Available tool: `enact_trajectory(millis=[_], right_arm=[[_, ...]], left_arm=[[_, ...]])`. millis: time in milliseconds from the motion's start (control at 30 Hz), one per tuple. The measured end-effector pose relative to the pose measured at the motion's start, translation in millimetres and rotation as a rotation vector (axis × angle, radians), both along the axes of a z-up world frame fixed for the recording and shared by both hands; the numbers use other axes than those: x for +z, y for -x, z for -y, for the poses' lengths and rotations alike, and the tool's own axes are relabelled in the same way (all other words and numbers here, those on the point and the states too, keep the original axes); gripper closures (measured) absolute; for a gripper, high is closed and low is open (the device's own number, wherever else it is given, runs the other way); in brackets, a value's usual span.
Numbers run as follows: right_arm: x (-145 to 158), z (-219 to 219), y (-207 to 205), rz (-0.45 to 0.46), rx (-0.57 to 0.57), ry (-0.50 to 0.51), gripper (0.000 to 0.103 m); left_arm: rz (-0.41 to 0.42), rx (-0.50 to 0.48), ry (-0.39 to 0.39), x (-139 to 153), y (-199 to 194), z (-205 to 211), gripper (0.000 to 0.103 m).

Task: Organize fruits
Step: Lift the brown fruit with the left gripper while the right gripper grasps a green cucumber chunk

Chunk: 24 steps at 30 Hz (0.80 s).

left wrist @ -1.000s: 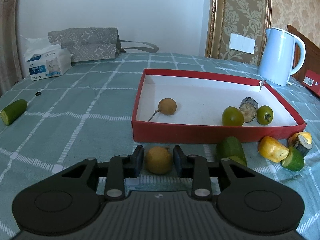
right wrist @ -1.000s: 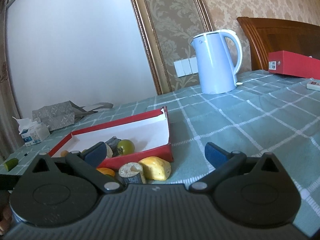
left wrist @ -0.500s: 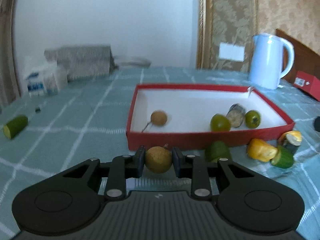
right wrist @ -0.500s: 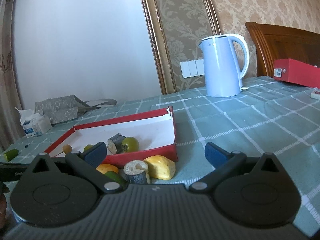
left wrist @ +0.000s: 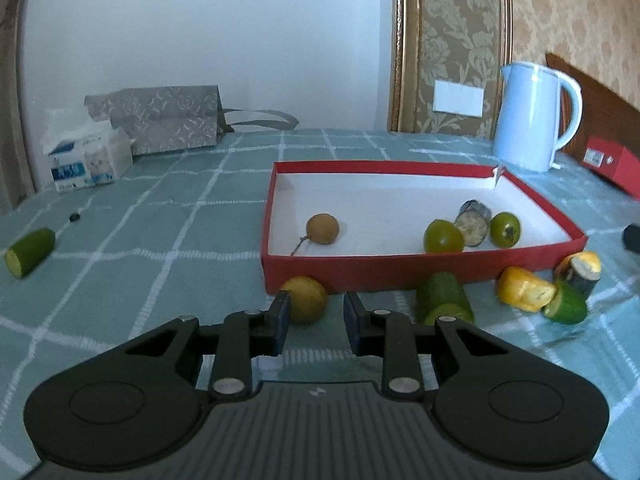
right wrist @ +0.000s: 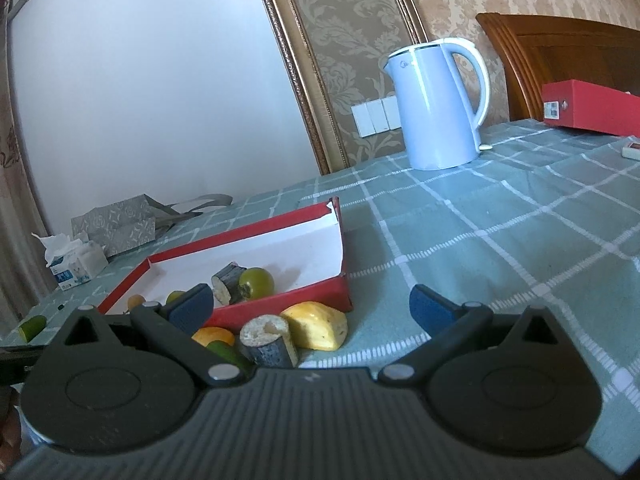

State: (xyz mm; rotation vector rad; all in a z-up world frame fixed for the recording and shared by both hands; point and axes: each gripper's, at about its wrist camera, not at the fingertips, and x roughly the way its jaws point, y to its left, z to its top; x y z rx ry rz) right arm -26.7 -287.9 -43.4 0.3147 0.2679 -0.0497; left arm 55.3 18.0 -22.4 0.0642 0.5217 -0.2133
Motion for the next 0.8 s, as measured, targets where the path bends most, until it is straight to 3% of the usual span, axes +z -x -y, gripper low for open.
enact_trajectory(millis=[200, 367, 467, 633, 800], right_arm=[[0, 1, -1, -0.004, 0.001, -0.004, 0.000], [0, 2, -2, -0.011, 0.009, -0.005, 0.000], [0, 1, -3, -0.015, 0.025, 0.001, 0.000], [3, -12, 4, -0.040, 0.103, 0.127, 0.001], [4, -37, 10, -0.072, 0.207, 0.323, 0.021]], left_arm=[[-0.034, 0.025, 0.017, 0, -16, -8, 0.066], [-0.075, 0.034, 0.015, -5, -27, -8, 0.067], [-0.075, 0.028, -0.004, -7, -28, -5, 0.073], [-0.067, 0.031, 0.021, -6, -24, -9, 0.074], [-0.072, 0.024, 0.065, -6, -21, -15, 0.074]])
